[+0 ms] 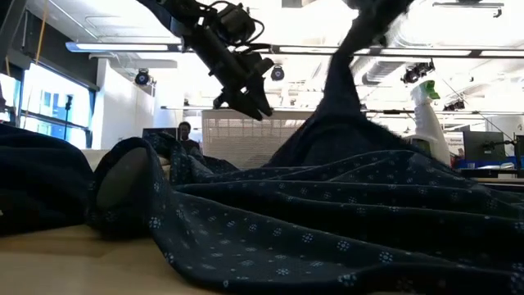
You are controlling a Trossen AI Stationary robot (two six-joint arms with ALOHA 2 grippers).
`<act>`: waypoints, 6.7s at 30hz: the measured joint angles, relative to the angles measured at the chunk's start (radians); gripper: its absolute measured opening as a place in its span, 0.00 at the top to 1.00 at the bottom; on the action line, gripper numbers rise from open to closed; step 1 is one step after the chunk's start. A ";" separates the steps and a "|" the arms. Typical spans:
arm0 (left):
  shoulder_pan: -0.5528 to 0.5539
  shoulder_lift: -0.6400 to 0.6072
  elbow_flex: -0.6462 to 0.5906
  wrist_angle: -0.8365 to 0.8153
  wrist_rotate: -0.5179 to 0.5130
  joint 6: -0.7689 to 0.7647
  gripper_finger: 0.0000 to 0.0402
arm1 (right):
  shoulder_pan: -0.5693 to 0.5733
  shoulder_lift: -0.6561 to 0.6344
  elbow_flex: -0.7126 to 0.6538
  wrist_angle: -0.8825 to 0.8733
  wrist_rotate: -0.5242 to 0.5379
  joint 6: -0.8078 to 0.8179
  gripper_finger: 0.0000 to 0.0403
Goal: Fold laundry
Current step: Fold the navy blue polo shirt
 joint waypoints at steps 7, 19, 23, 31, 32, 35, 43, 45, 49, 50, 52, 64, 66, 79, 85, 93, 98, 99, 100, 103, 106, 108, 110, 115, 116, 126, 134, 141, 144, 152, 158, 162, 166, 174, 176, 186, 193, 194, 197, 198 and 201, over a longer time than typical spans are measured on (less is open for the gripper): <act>0.013 -0.054 0.000 -0.126 -0.047 0.011 0.64 | 0.050 0.178 -0.159 0.036 -0.447 0.063 0.98; 0.012 -0.069 0.000 -0.202 -0.060 0.011 0.64 | -0.050 0.226 -0.240 -0.182 -0.675 0.149 0.56; 0.012 -0.069 0.000 -0.220 -0.053 0.011 0.64 | -0.136 0.235 -0.194 -0.169 -0.491 0.310 0.48; 0.010 -0.069 0.000 -0.227 -0.051 0.027 0.64 | -0.224 0.410 -0.196 -0.046 -0.342 0.417 0.53; 0.009 -0.069 0.000 -0.229 -0.050 0.027 0.64 | -0.223 0.437 -0.196 -0.040 -0.338 0.417 0.55; 0.009 -0.069 0.000 -0.227 0.010 0.028 0.64 | -0.211 0.512 -0.196 -0.014 -0.342 0.384 0.60; 0.002 -0.034 0.000 -0.048 0.174 -0.015 0.70 | -0.188 0.509 -0.196 -0.175 -0.247 0.264 0.97; 0.001 -0.015 0.000 -0.021 0.191 -0.026 0.74 | -0.188 0.452 -0.196 -0.228 -0.157 0.259 0.96; -0.006 0.022 0.000 -0.042 0.215 -0.035 0.80 | -0.211 0.303 -0.193 -0.244 -0.052 0.282 0.98; -0.007 0.028 0.000 -0.046 0.224 -0.035 0.81 | -0.219 0.268 -0.192 -0.227 -0.072 0.285 0.99; -0.012 0.038 0.000 -0.048 0.232 -0.035 0.83 | -0.231 0.218 -0.192 -0.193 -0.145 0.286 0.99; -0.017 0.038 0.000 -0.072 0.233 -0.044 0.84 | -0.184 0.316 -0.395 0.056 -0.422 0.466 0.59; -0.025 0.038 0.000 -0.070 0.233 -0.044 0.84 | -0.170 0.333 -0.441 0.168 -0.423 0.509 0.58; -0.065 0.038 0.000 -0.031 0.234 -0.044 0.84 | -0.215 0.325 -0.383 0.100 -0.122 0.407 0.98; -0.065 0.038 0.000 -0.032 0.233 -0.043 0.84 | -0.201 0.289 -0.121 -0.072 0.066 0.221 1.00; -0.063 0.038 0.000 -0.037 0.232 -0.042 0.84 | -0.196 0.287 -0.022 -0.170 -0.310 0.240 0.92; -0.063 0.038 0.000 -0.039 0.232 -0.043 0.84 | -0.139 0.288 -0.207 -0.170 -0.408 0.371 0.73; -0.063 0.038 0.000 -0.039 0.232 -0.043 0.84 | -0.129 0.288 -0.253 -0.157 -0.392 0.409 0.69; -0.063 0.038 0.000 -0.039 0.232 -0.043 0.84 | -0.120 0.289 -0.297 -0.135 -0.379 0.444 0.65; -0.063 0.038 0.000 -0.039 0.232 -0.042 0.84 | -0.102 0.290 -0.428 -0.003 -0.365 0.550 0.57; -0.063 0.037 0.000 -0.039 0.232 -0.042 0.84 | -0.079 0.290 -0.543 0.180 -0.374 0.640 0.55; -0.063 0.037 0.000 -0.038 0.232 -0.042 0.84 | -0.068 0.284 -0.604 0.308 -0.373 0.684 0.59; -0.063 0.037 0.000 -0.038 0.231 -0.042 0.84 | -0.063 0.284 -0.640 0.394 -0.361 0.716 0.66; -0.063 0.037 0.000 -0.038 0.231 -0.042 0.84 | -0.066 0.280 -0.614 0.349 -0.254 0.643 0.96; -0.063 0.037 0.000 -0.038 0.231 -0.040 0.84 | -0.071 0.277 -0.592 0.312 -0.201 0.620 0.97; -0.063 0.037 -0.012 -0.046 0.229 0.000 0.84 | -0.124 0.240 -0.150 -0.212 0.127 0.280 0.99; -0.064 0.046 -0.015 -0.168 0.195 0.071 0.84 | -0.186 0.241 0.107 -0.413 0.179 0.117 1.00; -0.062 0.047 -0.052 -0.151 0.152 0.097 0.84 | -0.227 0.241 0.307 -0.623 0.248 0.073 1.00; -0.063 0.047 -0.087 -0.107 0.153 0.092 0.84 | -0.237 0.241 0.347 -0.606 0.151 0.061 1.00; -0.063 0.042 -0.099 -0.180 0.153 0.081 0.84 | -0.227 0.365 0.250 -0.379 -0.054 0.128 1.00; -0.057 0.040 -0.012 -0.458 0.130 0.172 0.84 | -0.158 0.538 0.135 0.070 -0.331 0.128 1.00; -0.056 0.027 0.015 -0.617 0.050 0.193 0.84 | -0.115 0.647 0.146 0.237 -0.370 0.123 0.97; -0.056 -0.002 0.015 -0.706 0.001 0.184 0.84 | -0.111 0.694 0.193 0.264 -0.454 0.121 0.83; -0.054 -0.035 0.015 -0.736 -0.025 0.143 0.84 | -0.169 0.597 0.208 0.127 -0.597 0.078 0.47; -0.054 -0.035 0.015 -0.720 -0.025 0.133 0.84 | -0.180 0.556 0.204 0.014 -0.531 0.056 0.43; -0.054 -0.035 0.016 -0.270 0.119 0.033 0.84 | -0.063 0.257 -0.161 -0.182 -0.528 0.208 0.45; -0.026 0.014 0.027 -0.041 0.204 -0.041 0.84 | 0.136 0.044 -0.414 -0.347 -0.550 0.588 0.52; -0.019 0.035 0.046 -0.039 0.214 -0.039 0.84 | 0.169 0.023 -0.448 -0.355 -0.550 0.648 0.53; -0.007 0.120 0.150 -0.088 0.207 0.020 0.84 | 0.277 -0.032 -0.547 -0.355 -0.556 0.817 0.56; -0.004 0.151 0.197 -0.115 0.192 0.041 0.84 | 0.316 -0.045 -0.575 -0.351 -0.559 0.871 0.57; 0.004 0.258 0.341 -0.211 0.142 0.122 0.84 | 0.431 -0.064 -0.642 -0.334 -0.562 1.042 0.58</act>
